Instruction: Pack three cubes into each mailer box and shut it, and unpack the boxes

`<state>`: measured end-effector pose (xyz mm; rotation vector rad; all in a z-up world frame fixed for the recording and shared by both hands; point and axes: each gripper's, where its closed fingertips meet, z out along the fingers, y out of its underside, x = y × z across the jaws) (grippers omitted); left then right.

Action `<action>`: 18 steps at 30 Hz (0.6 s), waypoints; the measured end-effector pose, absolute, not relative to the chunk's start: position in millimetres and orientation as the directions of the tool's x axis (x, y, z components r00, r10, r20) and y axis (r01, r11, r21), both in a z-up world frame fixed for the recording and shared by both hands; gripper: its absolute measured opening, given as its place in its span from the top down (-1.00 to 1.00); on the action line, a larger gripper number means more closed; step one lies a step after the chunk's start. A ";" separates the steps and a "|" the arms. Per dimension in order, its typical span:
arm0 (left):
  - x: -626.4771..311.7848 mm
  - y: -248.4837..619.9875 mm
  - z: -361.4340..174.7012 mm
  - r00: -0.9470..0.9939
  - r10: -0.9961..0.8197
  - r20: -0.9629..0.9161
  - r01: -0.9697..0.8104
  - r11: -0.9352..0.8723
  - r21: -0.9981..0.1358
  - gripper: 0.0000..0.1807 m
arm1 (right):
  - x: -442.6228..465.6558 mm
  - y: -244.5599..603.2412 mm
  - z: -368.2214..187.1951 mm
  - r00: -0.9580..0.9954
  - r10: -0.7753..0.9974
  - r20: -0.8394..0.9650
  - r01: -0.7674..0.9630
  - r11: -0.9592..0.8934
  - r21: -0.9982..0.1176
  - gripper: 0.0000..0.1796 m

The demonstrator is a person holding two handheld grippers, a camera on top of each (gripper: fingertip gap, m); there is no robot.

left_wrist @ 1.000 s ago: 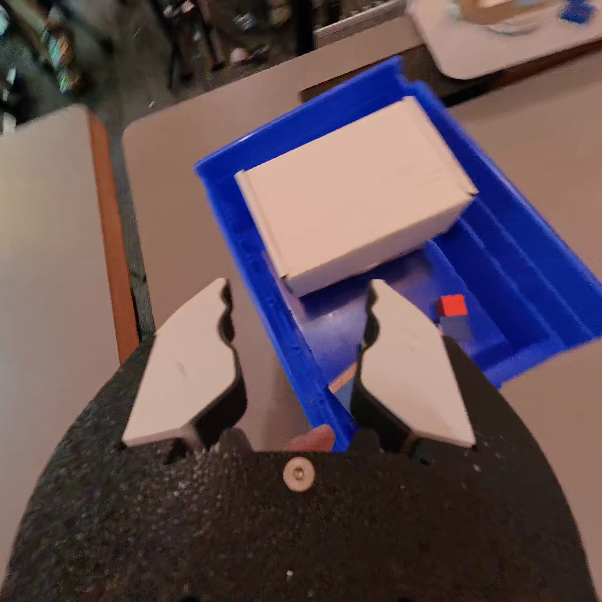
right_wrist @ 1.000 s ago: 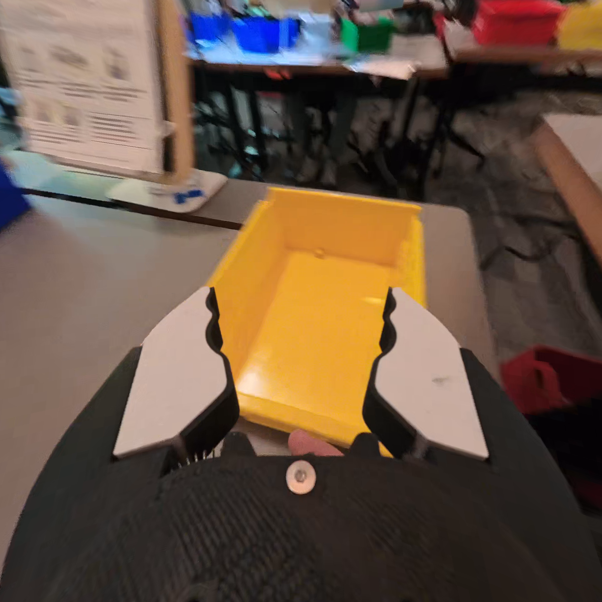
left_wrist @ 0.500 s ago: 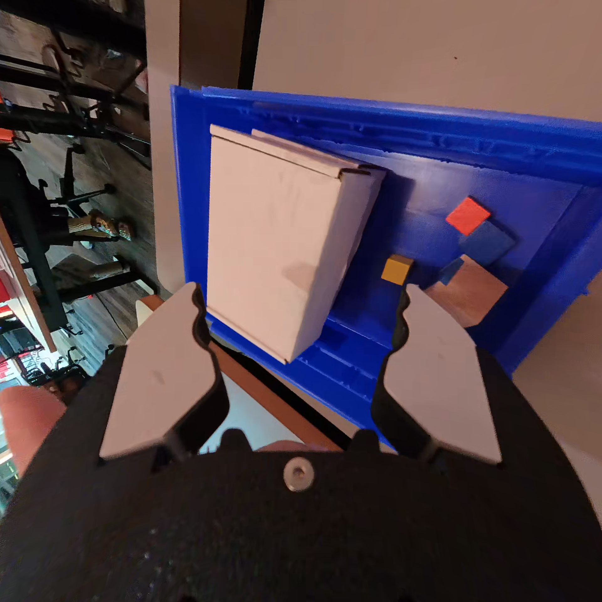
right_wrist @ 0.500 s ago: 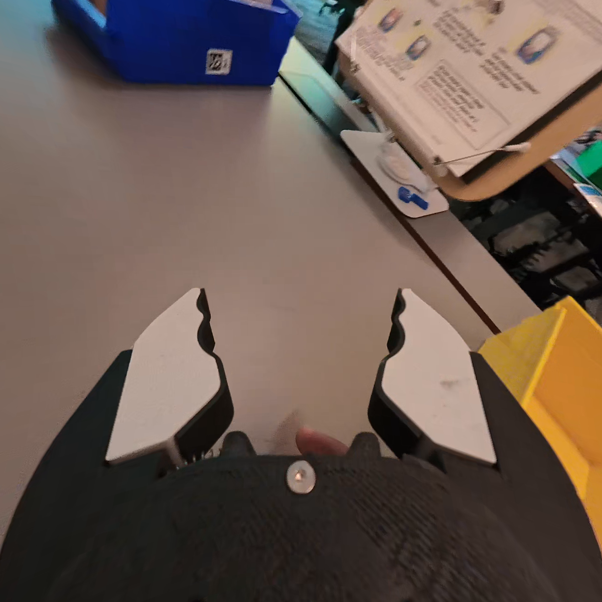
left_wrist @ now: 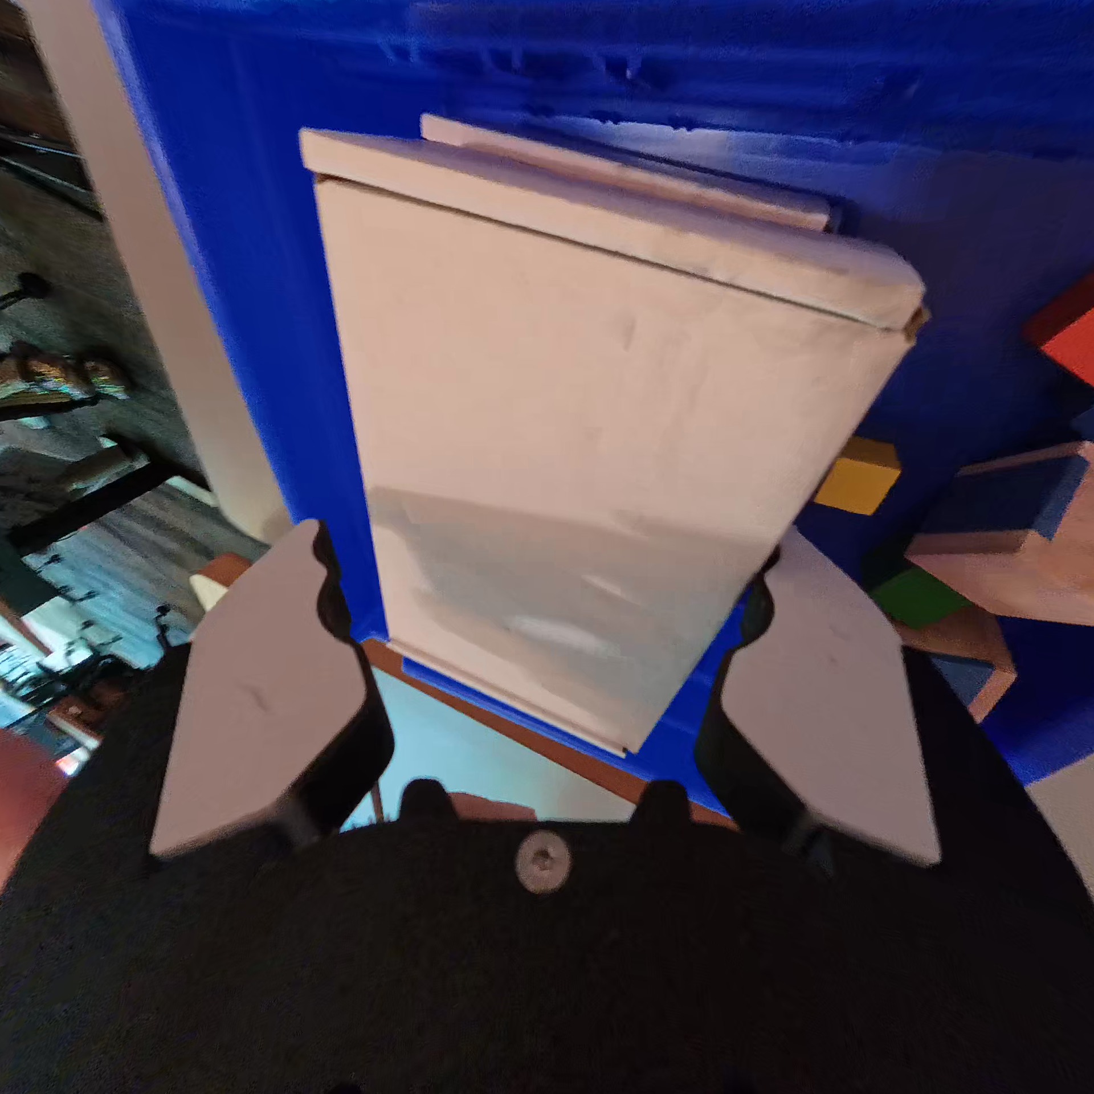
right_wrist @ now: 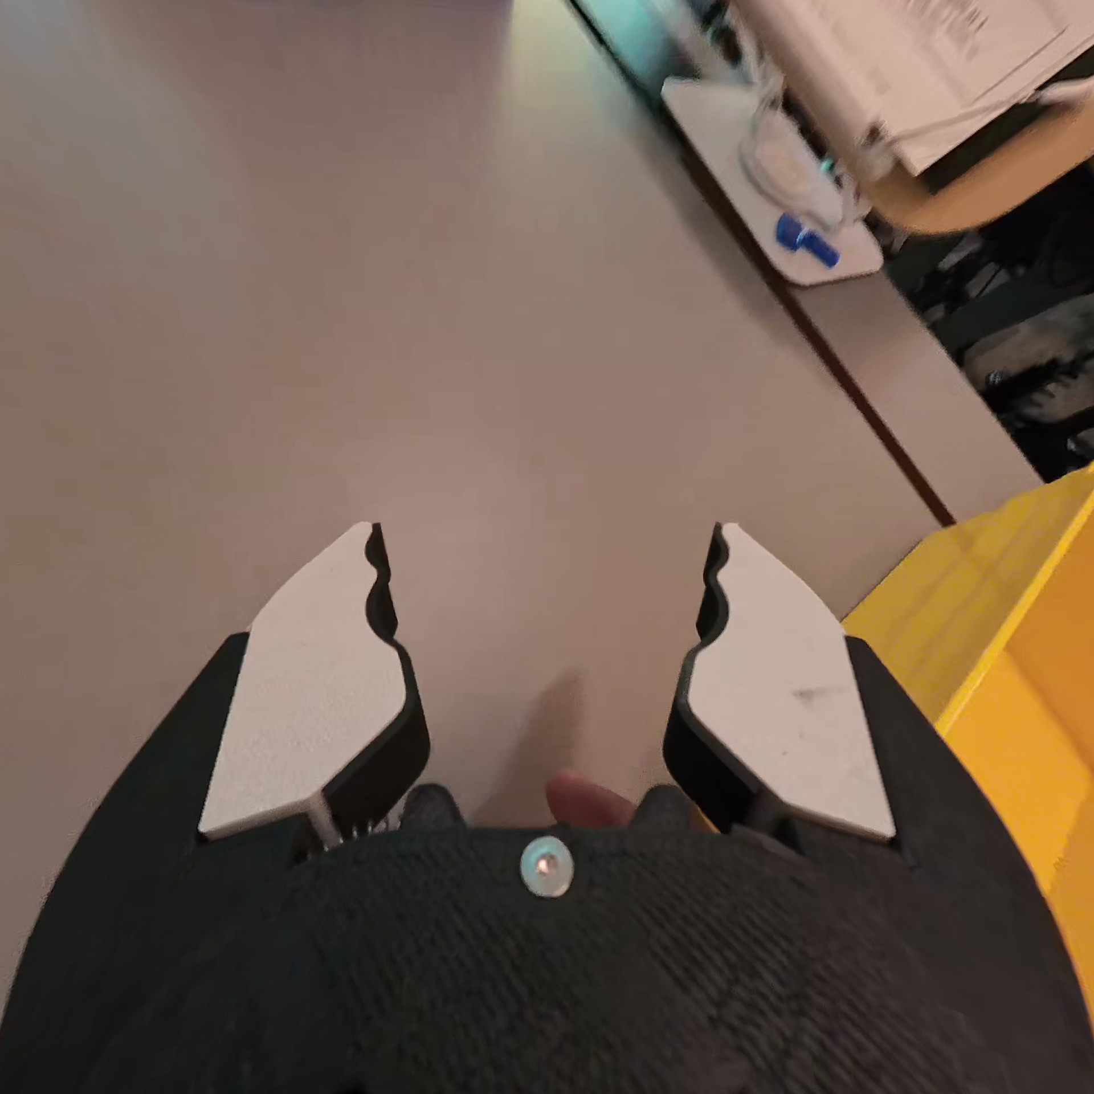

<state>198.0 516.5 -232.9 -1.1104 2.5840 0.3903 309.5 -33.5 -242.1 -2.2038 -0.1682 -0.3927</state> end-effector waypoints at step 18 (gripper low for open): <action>191.5 527.4 -253.6 -0.717 -0.622 -0.315 -0.697 0.653 0.297 -0.58 | 293.0 -18.4 -277.6 0.947 0.105 0.302 0.293 -0.664 -0.688 -0.07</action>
